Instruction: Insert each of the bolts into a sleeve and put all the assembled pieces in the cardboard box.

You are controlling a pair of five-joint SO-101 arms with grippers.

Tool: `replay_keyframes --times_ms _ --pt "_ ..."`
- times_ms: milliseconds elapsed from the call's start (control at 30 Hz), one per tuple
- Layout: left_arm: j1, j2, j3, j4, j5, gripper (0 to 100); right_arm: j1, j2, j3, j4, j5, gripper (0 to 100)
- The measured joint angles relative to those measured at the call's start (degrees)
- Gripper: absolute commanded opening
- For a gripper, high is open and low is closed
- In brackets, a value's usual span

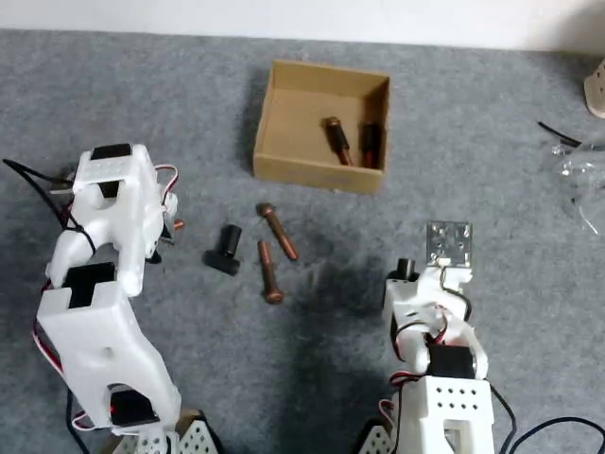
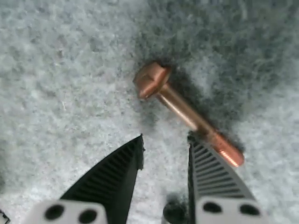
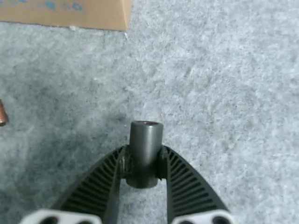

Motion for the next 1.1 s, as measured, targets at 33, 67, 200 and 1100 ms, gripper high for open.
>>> replay_keyframes --times_ms 33,67,200,1100 --pt "0.3 0.0 0.0 0.1 0.0 16 0.0 0.0 0.0 0.0 0.1 0.4" --pt "0.7 0.0 -0.1 0.4 0.0 16 0.0 0.0 0.0 0.0 0.2 0.4" --pt "1.8 -1.7 -0.9 2.5 0.0 16 0.0 0.0 0.0 0.0 0.2 0.4" --pt "1.7 -13.1 12.6 -12.7 6.2 16 0.0 0.0 0.0 0.0 0.2 0.4"
